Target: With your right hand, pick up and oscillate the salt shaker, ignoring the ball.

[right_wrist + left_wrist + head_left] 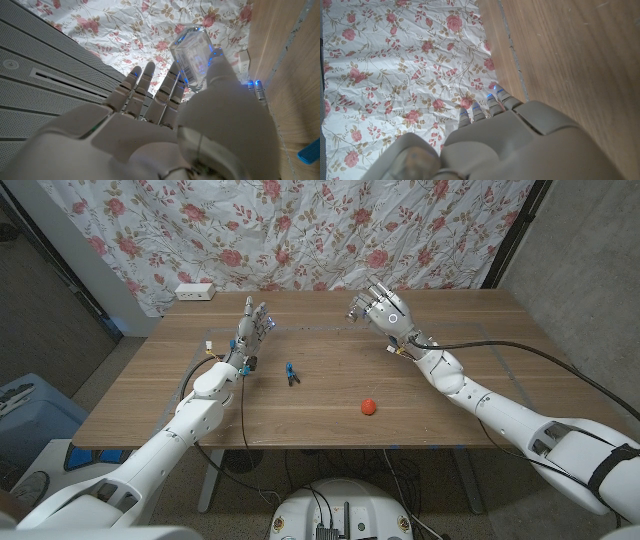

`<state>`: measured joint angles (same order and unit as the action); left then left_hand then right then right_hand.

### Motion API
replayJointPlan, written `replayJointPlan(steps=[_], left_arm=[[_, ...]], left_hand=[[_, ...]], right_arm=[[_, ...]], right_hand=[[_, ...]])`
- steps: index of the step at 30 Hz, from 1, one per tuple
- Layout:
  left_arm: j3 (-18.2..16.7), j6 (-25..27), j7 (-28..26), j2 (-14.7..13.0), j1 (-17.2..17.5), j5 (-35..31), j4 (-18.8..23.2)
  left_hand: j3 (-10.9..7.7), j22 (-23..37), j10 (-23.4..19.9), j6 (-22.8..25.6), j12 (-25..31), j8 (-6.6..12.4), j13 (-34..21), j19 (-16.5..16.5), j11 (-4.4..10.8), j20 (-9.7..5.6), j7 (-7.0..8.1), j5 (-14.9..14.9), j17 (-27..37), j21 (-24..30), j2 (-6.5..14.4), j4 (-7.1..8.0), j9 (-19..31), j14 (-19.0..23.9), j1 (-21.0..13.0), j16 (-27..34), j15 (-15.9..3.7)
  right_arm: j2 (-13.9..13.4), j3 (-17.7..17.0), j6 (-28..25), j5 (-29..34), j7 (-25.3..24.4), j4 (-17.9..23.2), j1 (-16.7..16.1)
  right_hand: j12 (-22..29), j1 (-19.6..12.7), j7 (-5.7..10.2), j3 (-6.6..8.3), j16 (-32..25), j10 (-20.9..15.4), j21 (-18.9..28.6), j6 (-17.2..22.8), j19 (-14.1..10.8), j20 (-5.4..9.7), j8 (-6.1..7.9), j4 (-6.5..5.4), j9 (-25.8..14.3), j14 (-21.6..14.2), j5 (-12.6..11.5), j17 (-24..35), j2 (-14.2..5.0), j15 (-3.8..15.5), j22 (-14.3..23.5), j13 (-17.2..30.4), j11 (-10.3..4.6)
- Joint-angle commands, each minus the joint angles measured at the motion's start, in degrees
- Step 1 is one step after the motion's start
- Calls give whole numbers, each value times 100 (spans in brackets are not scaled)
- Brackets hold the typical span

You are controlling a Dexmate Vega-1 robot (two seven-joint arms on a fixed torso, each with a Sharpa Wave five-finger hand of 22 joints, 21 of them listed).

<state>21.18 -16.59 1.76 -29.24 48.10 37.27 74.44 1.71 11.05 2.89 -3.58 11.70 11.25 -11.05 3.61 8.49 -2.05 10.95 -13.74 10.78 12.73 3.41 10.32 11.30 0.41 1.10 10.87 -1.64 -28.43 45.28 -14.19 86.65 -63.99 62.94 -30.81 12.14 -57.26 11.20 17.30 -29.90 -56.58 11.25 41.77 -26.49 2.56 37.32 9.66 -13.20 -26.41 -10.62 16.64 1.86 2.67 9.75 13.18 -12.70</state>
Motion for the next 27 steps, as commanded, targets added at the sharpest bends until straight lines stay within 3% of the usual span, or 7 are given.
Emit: replayJointPlan(steps=[1,14,27], left_arm=[[0,-2,0,0,-1,0,1],[0,-1,0,0,-1,0,2],[0,-1,-1,0,1,0,4]], left_hand=[[11,27,-3,5,44,25,-21,26,48,-139,50,-45,34,26,578,36,35,4,2,29,-608],[11,27,-5,7,45,26,-21,26,39,-136,49,-45,34,26,578,36,35,10,2,31,-602],[11,27,-2,5,43,25,-21,27,42,-138,44,-45,34,27,578,36,35,5,2,29,-601]], right_arm=[[94,-103,268,-27,-1,-19,-240],[129,-196,413,-41,-1,-38,-344],[311,-284,222,-11,-1,-168,-97]], right_hand=[[15,-401,150,11,-21,-33,13,172,21,62,40,1,-89,25,-13,12,-299,867,22,13,-13],[15,-423,150,-1,-19,-31,14,159,24,65,51,-10,-98,30,-7,12,-304,854,22,20,-13],[18,-433,149,-8,-17,-38,16,157,22,67,66,-23,-107,25,-3,11,-318,852,23,25,-12]])
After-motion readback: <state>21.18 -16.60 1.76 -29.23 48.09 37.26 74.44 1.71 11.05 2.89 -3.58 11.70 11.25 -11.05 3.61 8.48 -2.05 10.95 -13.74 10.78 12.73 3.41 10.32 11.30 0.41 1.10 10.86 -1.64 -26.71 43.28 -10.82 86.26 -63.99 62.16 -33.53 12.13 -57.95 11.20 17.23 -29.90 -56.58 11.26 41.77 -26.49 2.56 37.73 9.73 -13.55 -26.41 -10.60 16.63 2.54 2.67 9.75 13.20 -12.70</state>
